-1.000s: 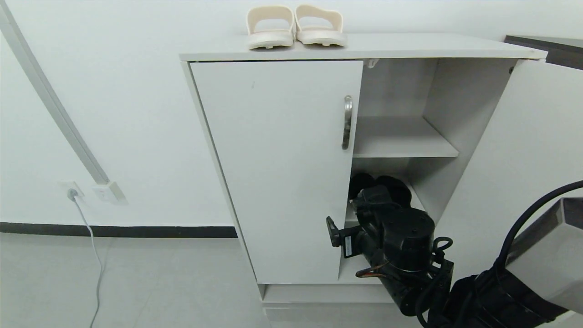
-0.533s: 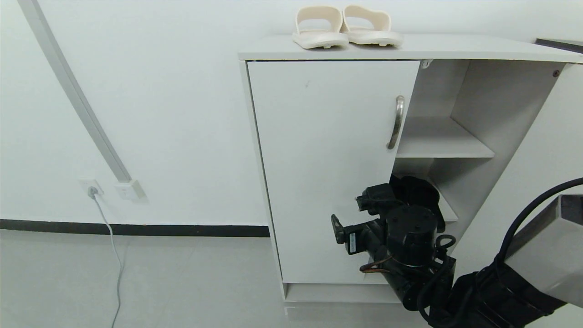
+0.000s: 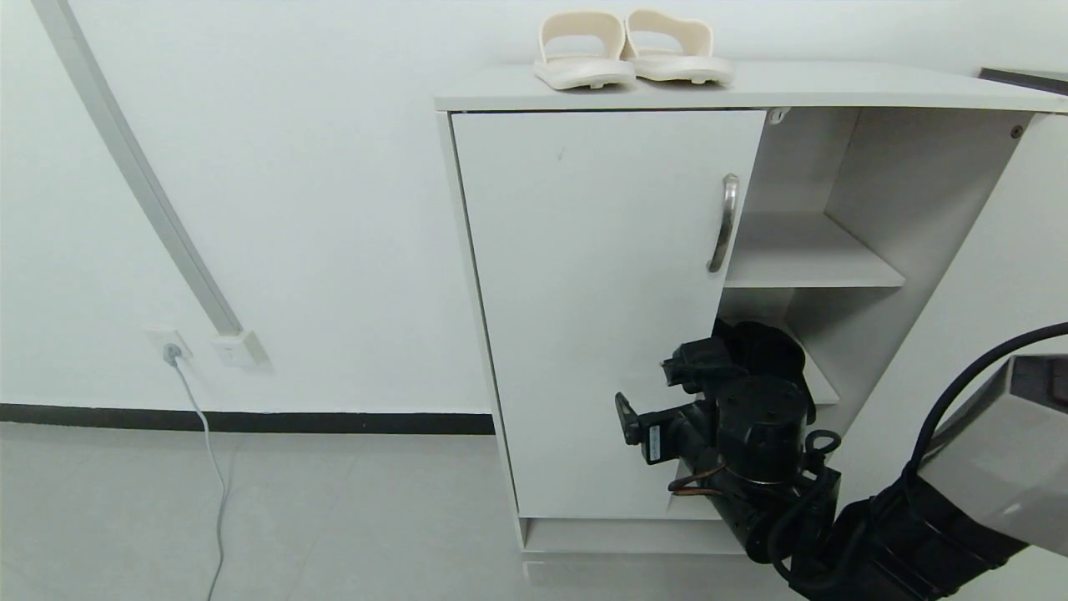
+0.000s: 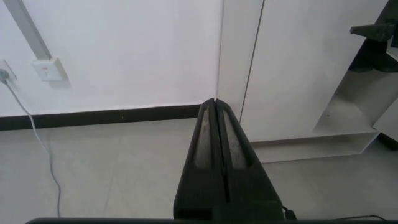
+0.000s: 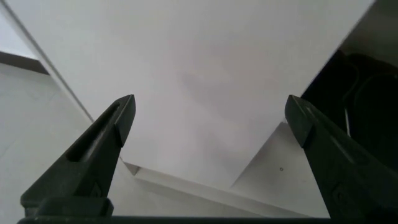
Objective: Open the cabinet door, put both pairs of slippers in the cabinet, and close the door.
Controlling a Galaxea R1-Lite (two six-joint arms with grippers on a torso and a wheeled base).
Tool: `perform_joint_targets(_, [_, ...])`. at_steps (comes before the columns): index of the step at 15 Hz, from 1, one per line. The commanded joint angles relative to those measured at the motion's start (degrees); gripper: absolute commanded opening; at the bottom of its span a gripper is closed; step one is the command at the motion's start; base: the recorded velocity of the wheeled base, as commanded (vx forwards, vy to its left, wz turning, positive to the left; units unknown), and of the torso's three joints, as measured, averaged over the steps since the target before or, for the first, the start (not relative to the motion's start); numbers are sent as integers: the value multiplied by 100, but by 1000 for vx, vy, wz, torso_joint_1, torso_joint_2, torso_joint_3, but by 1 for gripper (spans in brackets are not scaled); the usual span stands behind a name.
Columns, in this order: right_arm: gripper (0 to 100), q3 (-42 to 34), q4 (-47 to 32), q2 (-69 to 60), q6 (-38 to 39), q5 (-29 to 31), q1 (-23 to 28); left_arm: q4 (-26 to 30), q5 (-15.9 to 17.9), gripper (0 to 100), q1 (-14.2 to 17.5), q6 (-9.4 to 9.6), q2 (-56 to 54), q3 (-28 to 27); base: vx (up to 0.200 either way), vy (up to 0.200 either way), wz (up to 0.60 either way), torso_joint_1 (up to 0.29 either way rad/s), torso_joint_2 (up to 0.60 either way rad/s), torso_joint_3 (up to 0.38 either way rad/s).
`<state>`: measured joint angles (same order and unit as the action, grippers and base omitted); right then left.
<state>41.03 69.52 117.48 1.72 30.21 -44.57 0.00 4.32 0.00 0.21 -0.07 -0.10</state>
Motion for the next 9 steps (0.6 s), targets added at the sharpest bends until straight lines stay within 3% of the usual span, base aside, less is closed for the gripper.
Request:
perform_joint_targets(1, [100, 10, 0, 47, -5, 3, 1, 0, -1, 0, 0, -3, 7, 1, 0, 0, 0, 0, 0, 0])
perform_joint_targets(7, [100, -8, -9, 64, 30, -24, 71, 0, -1, 0, 0, 6, 7, 1, 0, 0, 0, 0, 0, 0])
perform_joint_targets(9, [100, 1, -27, 73, 30, -41, 71, 0, -1, 0, 0, 6, 7, 1, 0, 0, 0, 0, -146, -237])
